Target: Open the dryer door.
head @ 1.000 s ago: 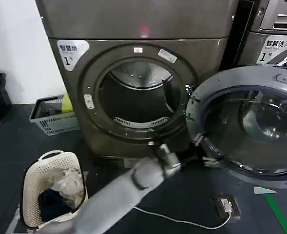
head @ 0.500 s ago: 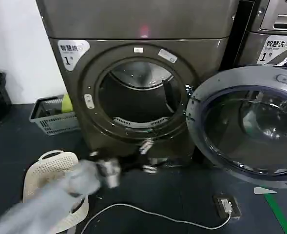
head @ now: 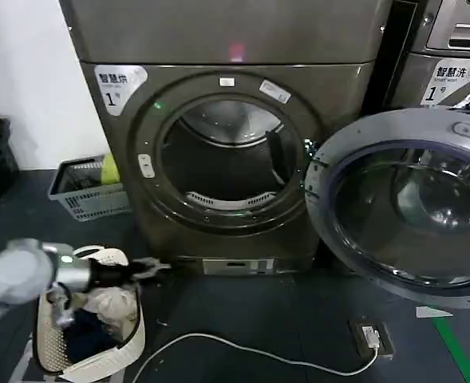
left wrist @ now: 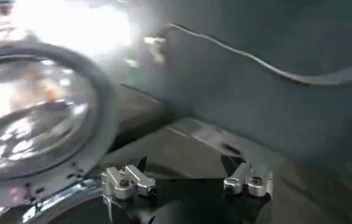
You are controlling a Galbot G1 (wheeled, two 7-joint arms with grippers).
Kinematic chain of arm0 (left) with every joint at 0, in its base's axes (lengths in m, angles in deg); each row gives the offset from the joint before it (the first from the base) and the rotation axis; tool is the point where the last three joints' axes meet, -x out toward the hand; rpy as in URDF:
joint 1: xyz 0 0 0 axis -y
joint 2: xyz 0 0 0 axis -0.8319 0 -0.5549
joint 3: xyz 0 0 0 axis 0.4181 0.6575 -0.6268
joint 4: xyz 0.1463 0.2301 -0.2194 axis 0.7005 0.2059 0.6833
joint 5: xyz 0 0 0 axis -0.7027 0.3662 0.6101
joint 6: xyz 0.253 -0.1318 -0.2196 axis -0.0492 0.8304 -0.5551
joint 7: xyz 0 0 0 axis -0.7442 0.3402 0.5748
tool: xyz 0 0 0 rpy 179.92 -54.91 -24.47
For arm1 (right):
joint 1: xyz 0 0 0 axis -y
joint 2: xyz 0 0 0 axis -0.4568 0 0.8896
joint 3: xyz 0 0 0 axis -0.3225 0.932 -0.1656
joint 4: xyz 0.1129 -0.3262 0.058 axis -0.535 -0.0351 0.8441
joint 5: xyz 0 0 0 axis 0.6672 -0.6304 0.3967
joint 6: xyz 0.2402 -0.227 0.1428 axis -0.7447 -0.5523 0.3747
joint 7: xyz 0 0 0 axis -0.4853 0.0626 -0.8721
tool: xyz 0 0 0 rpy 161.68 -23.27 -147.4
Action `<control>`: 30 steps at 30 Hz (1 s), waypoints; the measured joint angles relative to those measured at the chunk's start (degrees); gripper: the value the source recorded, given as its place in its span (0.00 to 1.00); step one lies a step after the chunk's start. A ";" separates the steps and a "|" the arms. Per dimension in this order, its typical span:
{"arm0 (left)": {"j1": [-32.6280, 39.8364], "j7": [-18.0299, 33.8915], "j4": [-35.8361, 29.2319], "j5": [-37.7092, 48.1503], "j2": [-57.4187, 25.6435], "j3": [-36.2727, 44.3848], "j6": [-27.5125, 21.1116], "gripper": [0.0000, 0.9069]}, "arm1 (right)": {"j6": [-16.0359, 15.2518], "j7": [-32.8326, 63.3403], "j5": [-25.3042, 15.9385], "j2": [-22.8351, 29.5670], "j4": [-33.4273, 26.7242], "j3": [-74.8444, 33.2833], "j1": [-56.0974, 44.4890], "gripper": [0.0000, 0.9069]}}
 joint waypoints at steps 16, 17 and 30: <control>-3.23 5.31 1.79 -33.46 -6.56 -0.63 -0.15 1.00 | -2.48 -0.32 5.53 0.81 0.45 1.89 0.99 1.00; -3.27 5.31 1.79 -33.78 -6.59 -0.42 -0.16 1.00 | -2.48 -0.24 5.51 0.85 0.33 1.96 1.04 1.00; -7.12 4.98 2.54 -35.08 -7.26 0.07 -0.22 1.00 | -2.39 2.96 7.50 1.10 -0.83 0.79 1.39 1.00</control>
